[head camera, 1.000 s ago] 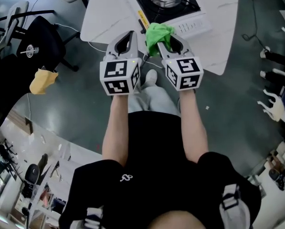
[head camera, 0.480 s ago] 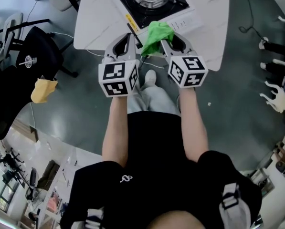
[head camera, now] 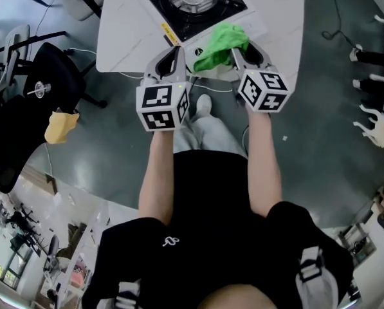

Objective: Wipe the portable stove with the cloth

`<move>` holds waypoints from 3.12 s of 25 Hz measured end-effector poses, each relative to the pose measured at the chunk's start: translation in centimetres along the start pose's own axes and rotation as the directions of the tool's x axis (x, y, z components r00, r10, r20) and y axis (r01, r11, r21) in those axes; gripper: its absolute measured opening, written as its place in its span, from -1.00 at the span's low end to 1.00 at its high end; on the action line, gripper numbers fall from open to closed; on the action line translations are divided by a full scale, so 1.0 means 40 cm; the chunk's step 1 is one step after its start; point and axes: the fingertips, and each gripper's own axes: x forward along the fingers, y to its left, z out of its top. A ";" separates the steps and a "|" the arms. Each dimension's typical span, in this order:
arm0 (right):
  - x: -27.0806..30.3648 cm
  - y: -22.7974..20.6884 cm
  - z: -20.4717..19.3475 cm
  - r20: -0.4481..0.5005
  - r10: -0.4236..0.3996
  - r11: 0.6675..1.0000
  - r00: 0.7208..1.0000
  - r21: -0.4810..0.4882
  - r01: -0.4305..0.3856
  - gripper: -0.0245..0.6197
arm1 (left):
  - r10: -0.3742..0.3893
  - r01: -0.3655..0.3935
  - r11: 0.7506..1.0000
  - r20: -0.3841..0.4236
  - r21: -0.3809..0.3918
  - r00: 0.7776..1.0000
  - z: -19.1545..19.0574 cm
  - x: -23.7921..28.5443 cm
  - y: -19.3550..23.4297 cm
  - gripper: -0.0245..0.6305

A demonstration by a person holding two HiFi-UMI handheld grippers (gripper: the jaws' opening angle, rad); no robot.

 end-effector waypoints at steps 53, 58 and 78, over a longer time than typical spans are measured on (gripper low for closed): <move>0.169 -0.144 0.224 -0.039 -0.317 0.931 0.948 -0.203 0.303 -0.63 | -0.103 0.104 0.995 0.025 -0.006 0.994 0.242 0.196 0.141 -0.93; 0.162 -0.129 0.231 -0.018 -0.311 0.926 0.950 -0.230 0.298 -0.63 | -0.088 0.089 0.996 0.021 -0.015 0.996 0.224 0.182 0.150 -0.93; 0.223 -0.065 0.325 0.004 -0.282 0.921 0.959 -0.279 0.272 -0.63 | -0.108 0.115 0.992 0.112 -0.059 0.988 0.324 0.183 0.215 -0.93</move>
